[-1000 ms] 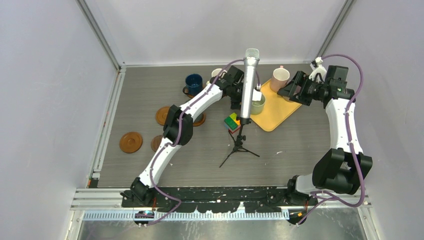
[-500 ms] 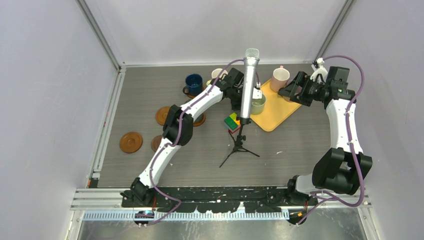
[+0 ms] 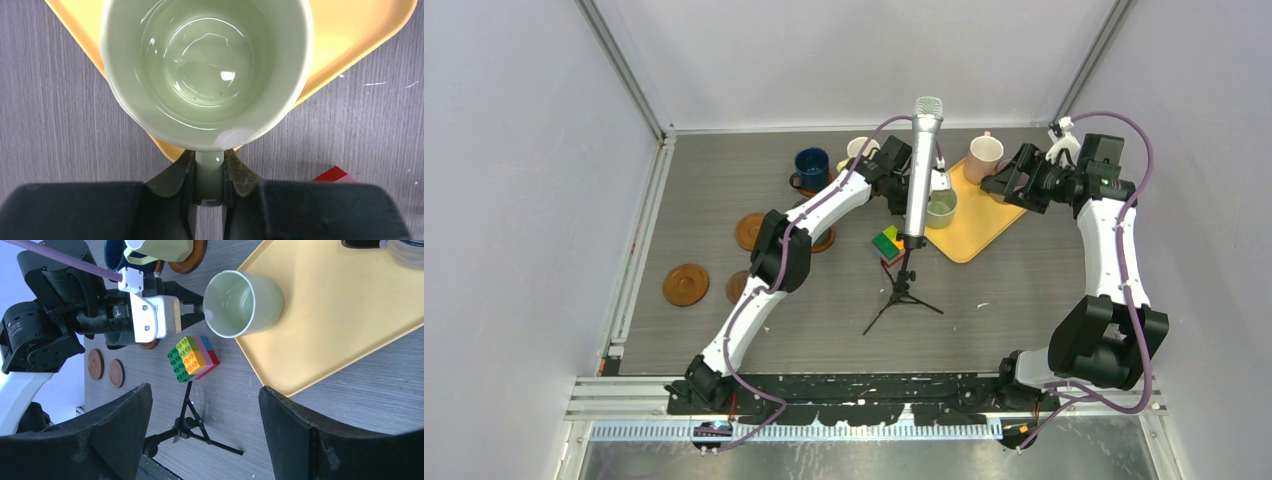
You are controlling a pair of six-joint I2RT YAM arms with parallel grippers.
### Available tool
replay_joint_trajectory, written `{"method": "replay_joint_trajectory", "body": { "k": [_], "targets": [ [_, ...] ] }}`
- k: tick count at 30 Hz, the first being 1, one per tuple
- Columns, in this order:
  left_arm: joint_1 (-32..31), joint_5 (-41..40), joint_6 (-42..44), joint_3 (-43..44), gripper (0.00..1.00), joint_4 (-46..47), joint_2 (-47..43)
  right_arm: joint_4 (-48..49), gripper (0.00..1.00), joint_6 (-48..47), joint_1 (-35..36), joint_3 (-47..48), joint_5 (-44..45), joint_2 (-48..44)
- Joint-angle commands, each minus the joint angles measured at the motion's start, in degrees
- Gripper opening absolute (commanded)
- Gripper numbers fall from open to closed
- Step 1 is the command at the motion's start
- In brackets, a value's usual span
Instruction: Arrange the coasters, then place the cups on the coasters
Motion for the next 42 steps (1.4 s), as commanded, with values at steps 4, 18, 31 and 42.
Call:
{"method": "replay_joint_trajectory", "body": {
  "k": [4,18,31,42],
  "targets": [
    [-0.05,-2.57,-9.13,1.15,0.00,7.14,-3.95,1.93,0.82,0.19,-0.58,-0.10,-1.26,-2.15],
    [5.72,3.08,-34.13,0.36,0.00,16.80,-12.75,3.00,0.82,0.86,-1.21,-0.68,-1.26,-2.60],
    [18.02,6.75,-38.57,-8.14,0.00,7.89,-30.61,3.52,0.84,1.51,-1.30,-1.19,-1.91,-2.92],
    [36.41,8.85,-26.51,-36.97,0.00,2.41,-55.76,4.51,0.87,1.87,-0.86,-2.51,-2.08,-1.90]
  ]
}}
